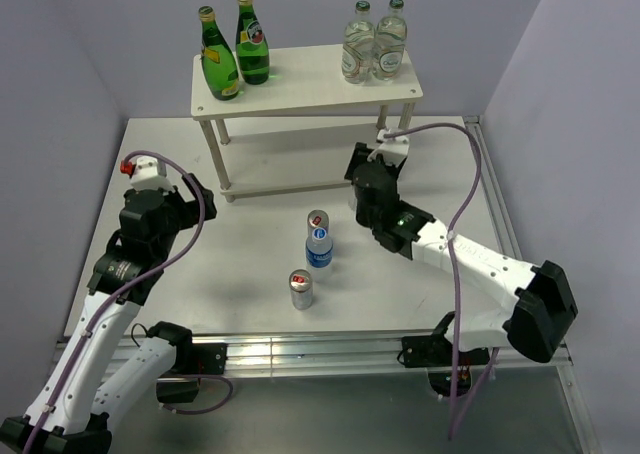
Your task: Place and organize the beverage onto the shelf
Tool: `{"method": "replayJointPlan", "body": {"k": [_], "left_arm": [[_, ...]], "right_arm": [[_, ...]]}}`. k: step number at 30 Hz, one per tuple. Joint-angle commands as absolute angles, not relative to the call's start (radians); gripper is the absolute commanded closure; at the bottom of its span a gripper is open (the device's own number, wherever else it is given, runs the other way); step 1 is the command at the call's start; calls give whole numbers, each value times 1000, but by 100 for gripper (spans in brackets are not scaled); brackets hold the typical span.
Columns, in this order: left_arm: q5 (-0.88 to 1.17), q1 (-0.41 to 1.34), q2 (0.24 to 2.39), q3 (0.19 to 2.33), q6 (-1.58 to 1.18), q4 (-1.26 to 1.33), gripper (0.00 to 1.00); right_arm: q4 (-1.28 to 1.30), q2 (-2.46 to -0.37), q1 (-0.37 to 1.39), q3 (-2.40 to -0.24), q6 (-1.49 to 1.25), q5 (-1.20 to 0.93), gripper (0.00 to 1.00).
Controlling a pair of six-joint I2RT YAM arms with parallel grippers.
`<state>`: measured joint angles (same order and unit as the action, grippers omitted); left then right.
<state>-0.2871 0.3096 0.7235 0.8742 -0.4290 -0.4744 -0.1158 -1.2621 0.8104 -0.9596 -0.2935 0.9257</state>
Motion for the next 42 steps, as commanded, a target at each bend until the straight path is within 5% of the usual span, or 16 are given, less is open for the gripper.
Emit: {"method": "replayJointPlan", "body": {"k": [1,18,42], "left_arm": [[-296,313,722,873,-405,-431,1],[-272,311,761,870,-405,-422,1],[-262,310,799,868,-402,-422,1]], "right_arm": [[-325,-1301,721,-1066,-229,917,100],[-472,-1687,502,-1373,-250,796,100],[-798,-1809,477,-1261,-209,861,100]]}}
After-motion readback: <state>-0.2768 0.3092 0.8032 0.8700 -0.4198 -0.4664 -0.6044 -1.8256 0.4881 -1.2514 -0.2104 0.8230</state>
